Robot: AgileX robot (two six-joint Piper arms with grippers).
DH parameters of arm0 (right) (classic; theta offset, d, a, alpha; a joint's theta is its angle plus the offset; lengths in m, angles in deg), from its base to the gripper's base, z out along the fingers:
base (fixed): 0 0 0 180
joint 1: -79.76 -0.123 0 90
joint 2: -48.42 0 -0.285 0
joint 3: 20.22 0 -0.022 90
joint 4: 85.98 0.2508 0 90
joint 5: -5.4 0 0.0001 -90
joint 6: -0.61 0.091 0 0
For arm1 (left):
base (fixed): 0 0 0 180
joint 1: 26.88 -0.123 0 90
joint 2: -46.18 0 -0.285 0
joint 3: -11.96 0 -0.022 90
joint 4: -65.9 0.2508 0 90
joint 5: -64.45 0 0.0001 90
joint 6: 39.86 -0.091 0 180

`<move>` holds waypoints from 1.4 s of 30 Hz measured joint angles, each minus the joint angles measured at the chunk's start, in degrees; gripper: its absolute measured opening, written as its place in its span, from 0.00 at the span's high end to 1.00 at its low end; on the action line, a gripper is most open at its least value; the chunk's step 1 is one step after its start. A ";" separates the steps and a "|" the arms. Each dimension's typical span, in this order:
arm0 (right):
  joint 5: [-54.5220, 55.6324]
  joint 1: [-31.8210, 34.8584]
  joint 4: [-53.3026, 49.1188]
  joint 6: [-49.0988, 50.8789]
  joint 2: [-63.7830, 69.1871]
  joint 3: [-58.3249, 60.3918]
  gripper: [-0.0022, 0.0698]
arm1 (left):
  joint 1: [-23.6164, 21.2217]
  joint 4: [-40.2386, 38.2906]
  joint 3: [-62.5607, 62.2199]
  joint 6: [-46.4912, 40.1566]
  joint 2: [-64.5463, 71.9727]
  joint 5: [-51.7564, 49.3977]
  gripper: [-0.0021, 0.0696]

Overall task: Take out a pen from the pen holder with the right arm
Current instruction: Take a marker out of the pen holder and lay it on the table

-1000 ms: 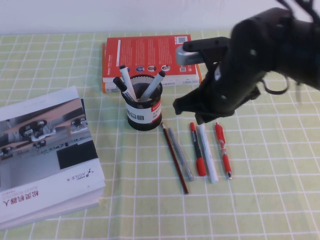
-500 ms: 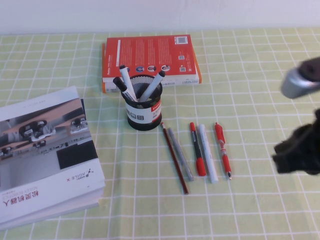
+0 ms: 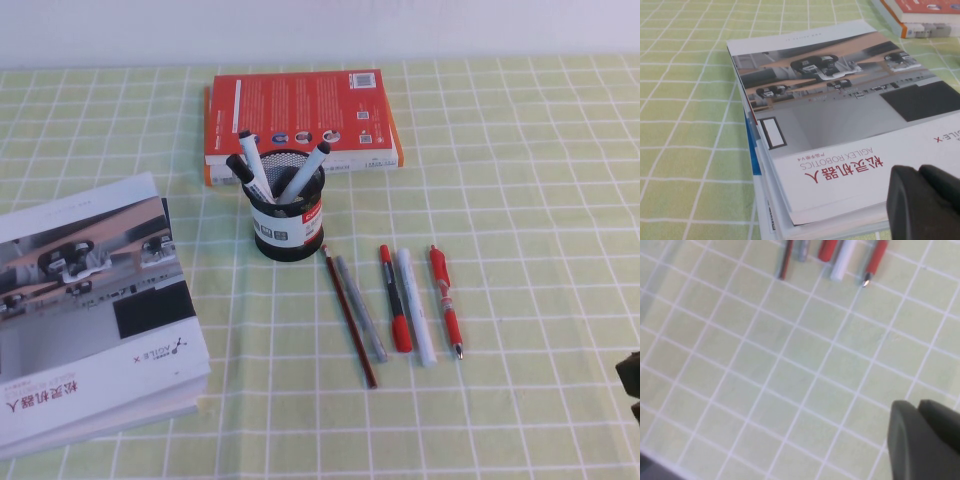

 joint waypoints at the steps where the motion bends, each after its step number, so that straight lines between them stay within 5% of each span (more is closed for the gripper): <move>1: 0.91 0.00 -0.59 0.00 0.00 0.66 0.99 | 0.00 0.00 0.00 0.00 0.00 0.00 0.98; 7: 15.55 2.27 -4.53 -0.20 -1.46 9.08 0.99 | 0.00 0.00 0.00 0.00 0.00 0.00 0.98; 14: 41.46 19.93 -3.88 -0.20 -12.53 29.67 0.99 | 0.00 0.00 0.00 0.00 0.00 0.00 0.98; 22: 57.81 33.48 -3.66 -0.20 -30.76 50.29 0.99 | 0.00 0.00 0.00 0.00 0.00 0.00 0.98; 42: 48.09 35.86 -5.68 -0.23 -52.75 54.97 0.99 | 0.00 0.00 0.00 0.00 0.00 0.00 0.98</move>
